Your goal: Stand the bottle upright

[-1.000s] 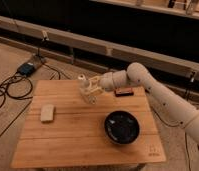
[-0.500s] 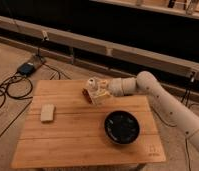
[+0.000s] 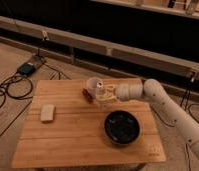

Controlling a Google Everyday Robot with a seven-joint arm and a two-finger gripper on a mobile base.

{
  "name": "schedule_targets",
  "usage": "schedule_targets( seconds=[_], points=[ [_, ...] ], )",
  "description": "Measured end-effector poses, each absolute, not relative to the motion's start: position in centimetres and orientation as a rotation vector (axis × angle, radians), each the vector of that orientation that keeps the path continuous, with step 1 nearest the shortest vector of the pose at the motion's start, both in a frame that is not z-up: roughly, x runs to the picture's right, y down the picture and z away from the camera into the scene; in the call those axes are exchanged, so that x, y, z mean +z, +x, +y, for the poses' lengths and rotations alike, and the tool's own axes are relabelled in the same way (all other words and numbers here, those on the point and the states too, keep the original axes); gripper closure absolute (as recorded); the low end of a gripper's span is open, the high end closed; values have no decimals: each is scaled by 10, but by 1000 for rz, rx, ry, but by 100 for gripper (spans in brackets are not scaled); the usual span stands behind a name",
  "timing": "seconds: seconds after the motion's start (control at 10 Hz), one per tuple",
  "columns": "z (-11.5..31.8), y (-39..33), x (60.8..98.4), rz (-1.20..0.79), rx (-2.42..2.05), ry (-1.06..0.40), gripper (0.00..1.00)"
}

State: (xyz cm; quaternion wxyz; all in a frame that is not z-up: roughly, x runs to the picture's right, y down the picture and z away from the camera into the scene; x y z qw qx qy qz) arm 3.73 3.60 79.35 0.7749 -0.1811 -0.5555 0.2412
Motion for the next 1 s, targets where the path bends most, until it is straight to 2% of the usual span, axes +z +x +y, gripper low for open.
schedule_targets(
  seconds=[1.0],
  points=[
    [41, 63, 835, -1220, 589, -321, 100]
  ],
)
